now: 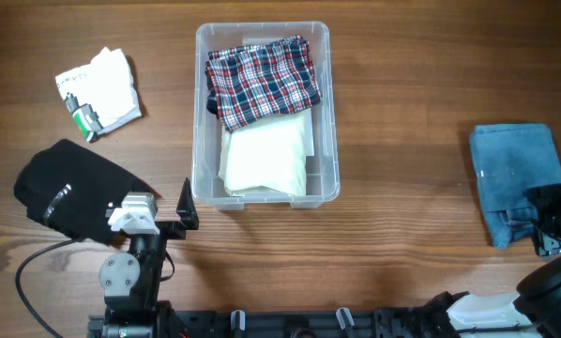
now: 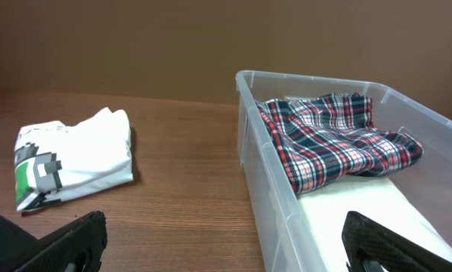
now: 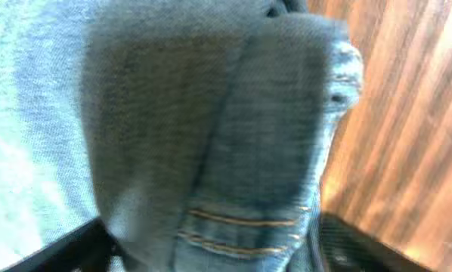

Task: Pack container
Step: 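Lower the right gripper onto the jeans' lower right corner, then grasp the jeans with the right gripper, lift and carry left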

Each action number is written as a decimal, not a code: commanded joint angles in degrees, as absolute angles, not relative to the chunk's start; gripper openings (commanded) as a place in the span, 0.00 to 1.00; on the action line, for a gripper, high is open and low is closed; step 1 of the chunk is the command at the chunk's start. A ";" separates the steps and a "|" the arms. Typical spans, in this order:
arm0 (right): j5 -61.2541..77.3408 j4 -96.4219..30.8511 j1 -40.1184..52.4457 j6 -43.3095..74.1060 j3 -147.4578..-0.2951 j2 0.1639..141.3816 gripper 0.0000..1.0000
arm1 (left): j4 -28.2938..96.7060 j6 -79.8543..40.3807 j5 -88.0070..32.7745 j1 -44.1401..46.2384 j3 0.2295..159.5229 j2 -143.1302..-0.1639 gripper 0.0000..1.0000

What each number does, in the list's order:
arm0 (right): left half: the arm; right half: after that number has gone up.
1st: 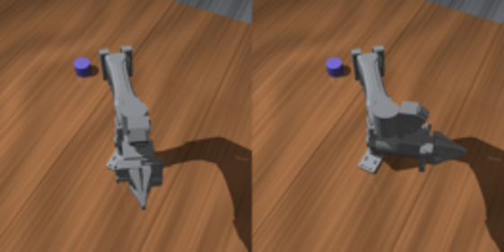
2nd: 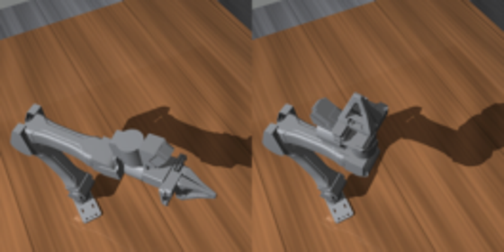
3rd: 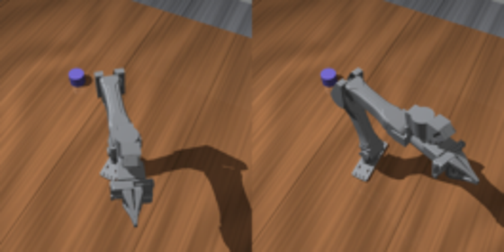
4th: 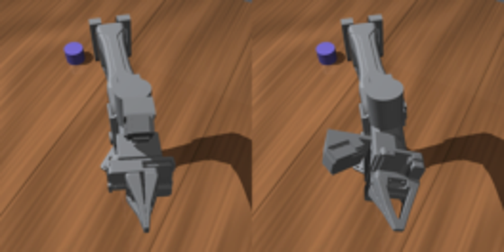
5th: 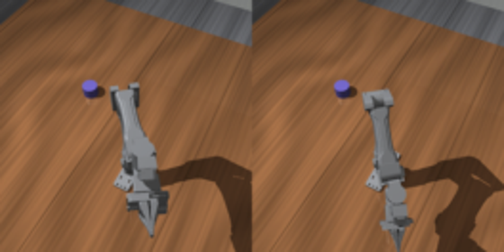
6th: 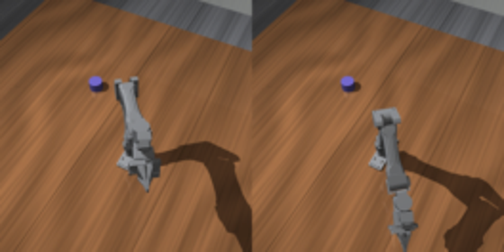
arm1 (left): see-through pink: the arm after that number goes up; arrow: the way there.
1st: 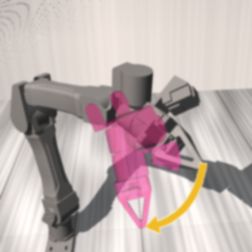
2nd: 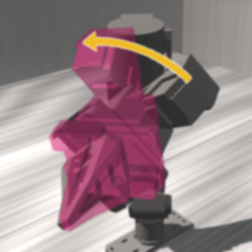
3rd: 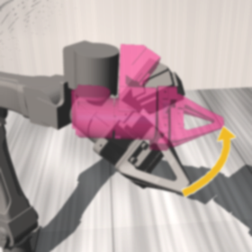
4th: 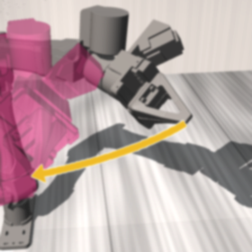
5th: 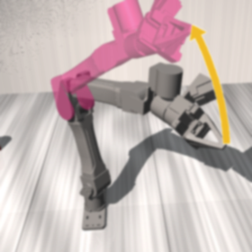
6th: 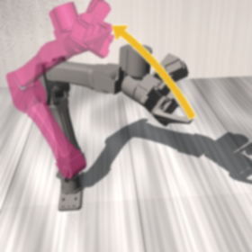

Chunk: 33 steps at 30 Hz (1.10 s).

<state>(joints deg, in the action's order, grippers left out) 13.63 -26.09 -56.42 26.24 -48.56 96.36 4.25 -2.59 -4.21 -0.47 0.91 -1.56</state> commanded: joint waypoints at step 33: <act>34.96 -25.41 -55.79 23.94 -44.64 91.22 0.04 | 4.32 -1.72 -4.47 -0.62 0.54 -1.56 1.00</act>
<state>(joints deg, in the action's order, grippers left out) 26.72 -24.14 -57.28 25.63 -46.50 95.70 4.25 -2.59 -4.21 -0.47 0.91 -1.56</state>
